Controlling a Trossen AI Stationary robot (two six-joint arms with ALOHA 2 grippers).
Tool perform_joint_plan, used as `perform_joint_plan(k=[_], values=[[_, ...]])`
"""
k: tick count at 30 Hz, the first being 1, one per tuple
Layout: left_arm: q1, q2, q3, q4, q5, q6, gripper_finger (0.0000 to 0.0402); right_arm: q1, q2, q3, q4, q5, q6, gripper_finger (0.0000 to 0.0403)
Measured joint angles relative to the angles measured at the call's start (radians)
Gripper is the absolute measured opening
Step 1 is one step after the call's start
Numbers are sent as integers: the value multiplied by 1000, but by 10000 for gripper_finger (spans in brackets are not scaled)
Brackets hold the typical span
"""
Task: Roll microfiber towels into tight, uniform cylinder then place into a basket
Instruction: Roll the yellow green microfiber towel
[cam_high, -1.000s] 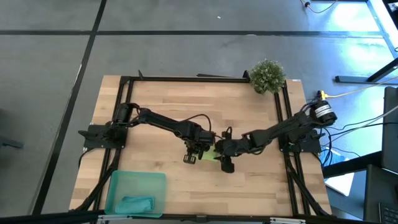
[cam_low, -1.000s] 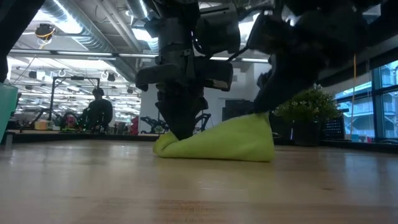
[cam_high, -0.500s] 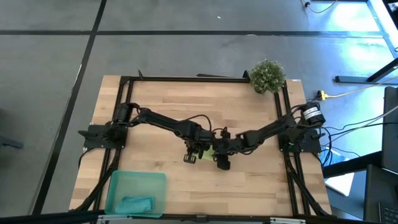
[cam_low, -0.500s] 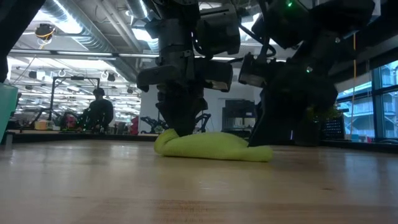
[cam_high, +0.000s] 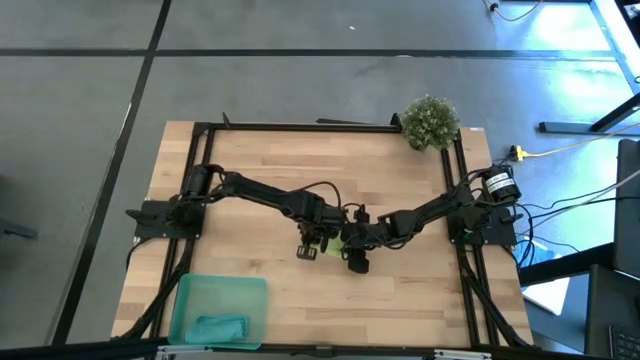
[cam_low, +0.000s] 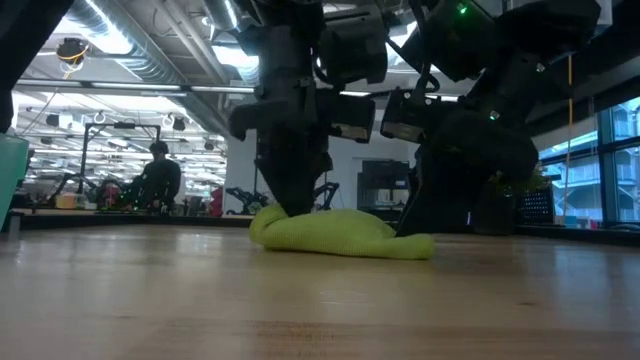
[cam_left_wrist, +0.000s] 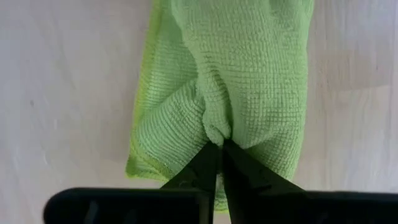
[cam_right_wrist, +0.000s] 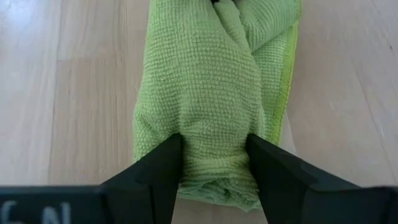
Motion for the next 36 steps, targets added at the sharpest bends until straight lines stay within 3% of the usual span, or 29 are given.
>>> perform_joint_plan(k=[14, 20, 29, 36], values=[[-4, -3, 13, -36, -126, -6, 85, 0, 2, -2, -3, -3, 3, 184], [10, -4, 109, -213, -134, -48, 89, -1, 2, -2, -4, -7, 3, 184], [-29, -6, 194, -319, -202, -56, 89, 0, 2, -3, -3, -6, 3, 184], [-69, -108, 197, -375, -207, -140, 89, -1, 3, -6, 20, -7, 2, 184]])
